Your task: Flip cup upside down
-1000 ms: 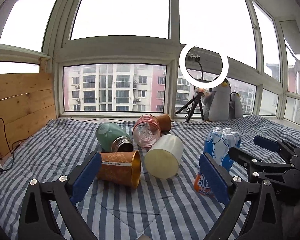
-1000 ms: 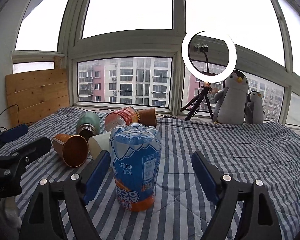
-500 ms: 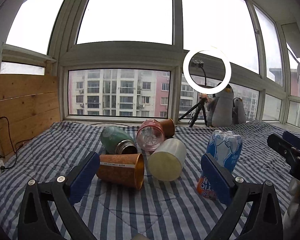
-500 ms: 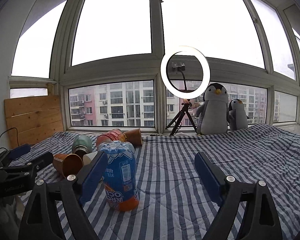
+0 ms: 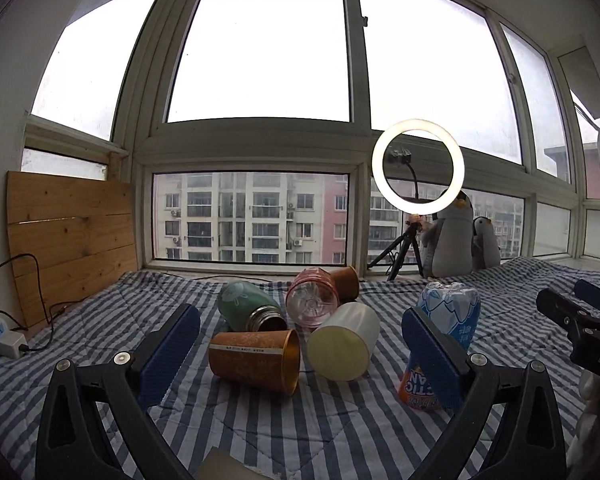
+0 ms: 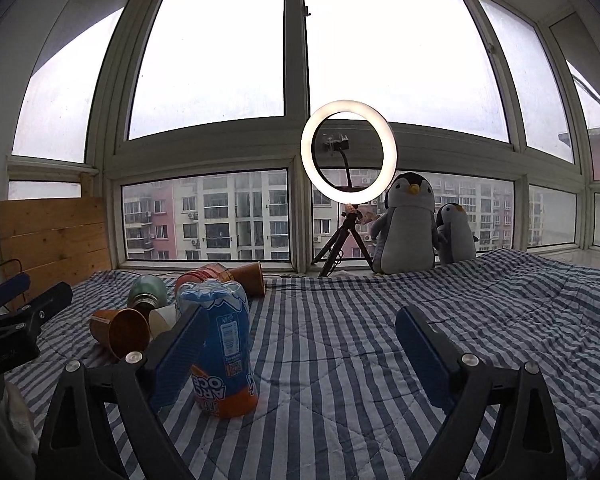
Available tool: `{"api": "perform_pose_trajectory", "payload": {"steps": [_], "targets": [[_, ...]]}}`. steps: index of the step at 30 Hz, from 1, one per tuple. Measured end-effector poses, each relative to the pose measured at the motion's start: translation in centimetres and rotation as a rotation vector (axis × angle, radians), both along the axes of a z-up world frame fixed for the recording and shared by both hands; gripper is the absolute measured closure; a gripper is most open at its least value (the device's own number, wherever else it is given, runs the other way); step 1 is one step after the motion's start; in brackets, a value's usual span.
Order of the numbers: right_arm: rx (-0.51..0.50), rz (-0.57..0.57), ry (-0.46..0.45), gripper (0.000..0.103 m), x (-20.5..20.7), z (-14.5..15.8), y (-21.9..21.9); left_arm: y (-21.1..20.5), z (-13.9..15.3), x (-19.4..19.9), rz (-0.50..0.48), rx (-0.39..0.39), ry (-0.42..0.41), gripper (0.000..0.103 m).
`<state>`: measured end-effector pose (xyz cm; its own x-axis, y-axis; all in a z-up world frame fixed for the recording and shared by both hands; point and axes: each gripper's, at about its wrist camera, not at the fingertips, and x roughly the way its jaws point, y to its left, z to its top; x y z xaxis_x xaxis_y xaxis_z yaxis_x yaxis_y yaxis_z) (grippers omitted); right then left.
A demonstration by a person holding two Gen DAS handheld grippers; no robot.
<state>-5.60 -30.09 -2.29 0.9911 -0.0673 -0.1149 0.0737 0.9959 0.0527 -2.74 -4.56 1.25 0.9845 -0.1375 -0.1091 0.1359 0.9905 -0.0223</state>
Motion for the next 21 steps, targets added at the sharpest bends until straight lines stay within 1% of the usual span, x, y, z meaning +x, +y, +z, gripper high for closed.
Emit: {"api": "perform_pose_trajectory", "payload": {"steps": [4,8,10,21], "targets": [[0.016,-0.015,0.005,0.010,0.02,-0.08,-0.28,0.08,0.19,-0.67,0.022,-0.003,-0.032,0.001],[-0.010,-0.023,0.022,0.010,0.37,-0.18,0.25,-0.32,0.15,-0.44,0.016,0.018,-0.013,0.001],[-0.018,-0.036,0.022,0.010,0.35,-0.18,0.38,-0.32,0.15,-0.57,0.016,0.019,-0.016,0.001],[-0.009,-0.060,0.012,0.010,0.13,-0.14,0.02,-0.36,0.29,-0.92,0.018,0.022,-0.035,0.001]]}}
